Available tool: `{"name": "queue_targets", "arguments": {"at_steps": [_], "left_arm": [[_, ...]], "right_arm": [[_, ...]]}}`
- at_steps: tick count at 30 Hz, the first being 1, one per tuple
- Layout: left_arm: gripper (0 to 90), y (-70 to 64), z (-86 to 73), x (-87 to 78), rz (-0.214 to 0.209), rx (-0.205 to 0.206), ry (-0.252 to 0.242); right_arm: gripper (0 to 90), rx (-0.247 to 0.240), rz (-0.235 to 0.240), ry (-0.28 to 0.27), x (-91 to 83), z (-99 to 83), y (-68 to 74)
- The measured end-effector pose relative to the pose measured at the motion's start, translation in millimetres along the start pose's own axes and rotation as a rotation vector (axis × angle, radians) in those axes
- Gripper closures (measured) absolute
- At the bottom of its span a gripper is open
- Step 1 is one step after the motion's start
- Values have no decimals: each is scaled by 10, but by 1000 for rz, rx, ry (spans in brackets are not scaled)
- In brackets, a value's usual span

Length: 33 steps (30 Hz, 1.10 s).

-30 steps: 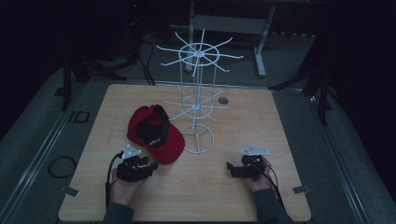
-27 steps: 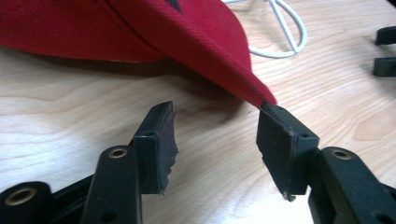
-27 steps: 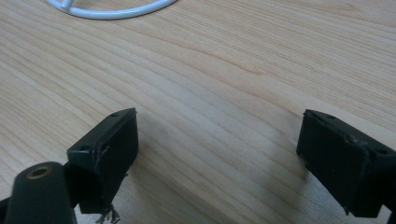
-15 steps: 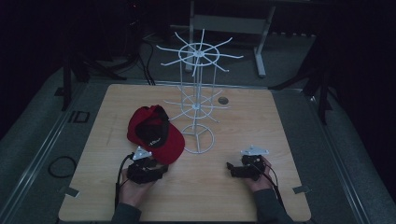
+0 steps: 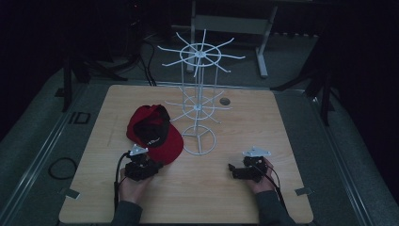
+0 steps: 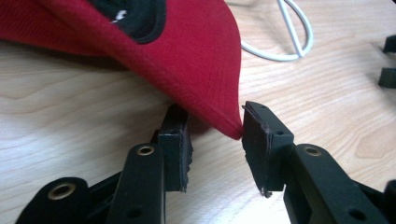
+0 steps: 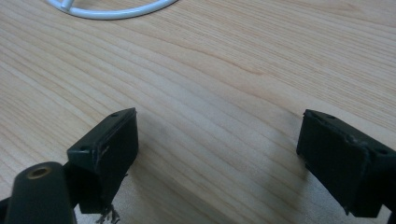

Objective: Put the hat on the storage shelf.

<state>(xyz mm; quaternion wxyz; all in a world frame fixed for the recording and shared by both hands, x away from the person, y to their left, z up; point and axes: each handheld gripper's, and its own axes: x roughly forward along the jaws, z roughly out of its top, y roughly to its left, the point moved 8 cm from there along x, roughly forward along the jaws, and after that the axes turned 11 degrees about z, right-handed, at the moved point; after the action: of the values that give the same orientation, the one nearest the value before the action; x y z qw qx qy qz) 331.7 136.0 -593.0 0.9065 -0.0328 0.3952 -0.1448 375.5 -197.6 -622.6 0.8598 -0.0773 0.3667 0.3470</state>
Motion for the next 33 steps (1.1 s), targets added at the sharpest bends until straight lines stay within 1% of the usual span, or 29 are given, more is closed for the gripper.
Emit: {"name": "queue_targets", "arguments": {"at_steps": [2, 5, 7, 10, 14, 16, 17, 19, 20, 23, 25, 28, 29, 31, 33], "left_arm": [[591, 9, 13, 19, -5, -16, 0], [560, -25, 24, 94, -9, -18, 12], [543, -58, 27, 168, -21, -40, 24], [542, -92, 42, 258, -26, -71, 28], [553, -89, 66, 330, -22, -99, 27], [589, -79, 65, 360, -16, -98, 32], [599, -82, 66, 364, -21, -106, 33], [633, -89, 70, 358, -25, -109, 29], [633, -110, 78, 345, -14, -111, 23], [674, -118, 76, 344, -9, -122, 19], [698, -123, 76, 343, -5, -126, 6], [732, -128, 75, 338, 12, -120, -5], [743, -131, 73, 337, 12, -119, -5], [758, -136, 66, 330, 17, -108, -7], [774, -150, 56, 318, 24, -87, -14]], "right_arm": [[125, 0, 0, 0, 0, 0, 0], [125, -1, 0, 0, 1, 1, 0], [125, -1, 0, 0, 1, 1, 0], [125, -1, 0, 1, 0, 0, -1], [125, -1, 0, 1, 0, 0, -1], [125, -1, 0, 0, 1, 0, -1], [125, -1, 0, 1, 1, 0, -1], [125, -1, 0, 1, 0, 0, -1], [125, -1, 0, 0, 1, 1, -1], [125, -1, 0, 1, 1, 0, -1], [125, -1, 0, 0, 1, 0, -1], [125, -1, 0, 0, 1, 1, 0], [125, -1, 0, 0, 1, 0, 0], [125, -1, 0, 0, 1, 0, 0], [125, 0, 0, 0, 1, 1, 0]]}}
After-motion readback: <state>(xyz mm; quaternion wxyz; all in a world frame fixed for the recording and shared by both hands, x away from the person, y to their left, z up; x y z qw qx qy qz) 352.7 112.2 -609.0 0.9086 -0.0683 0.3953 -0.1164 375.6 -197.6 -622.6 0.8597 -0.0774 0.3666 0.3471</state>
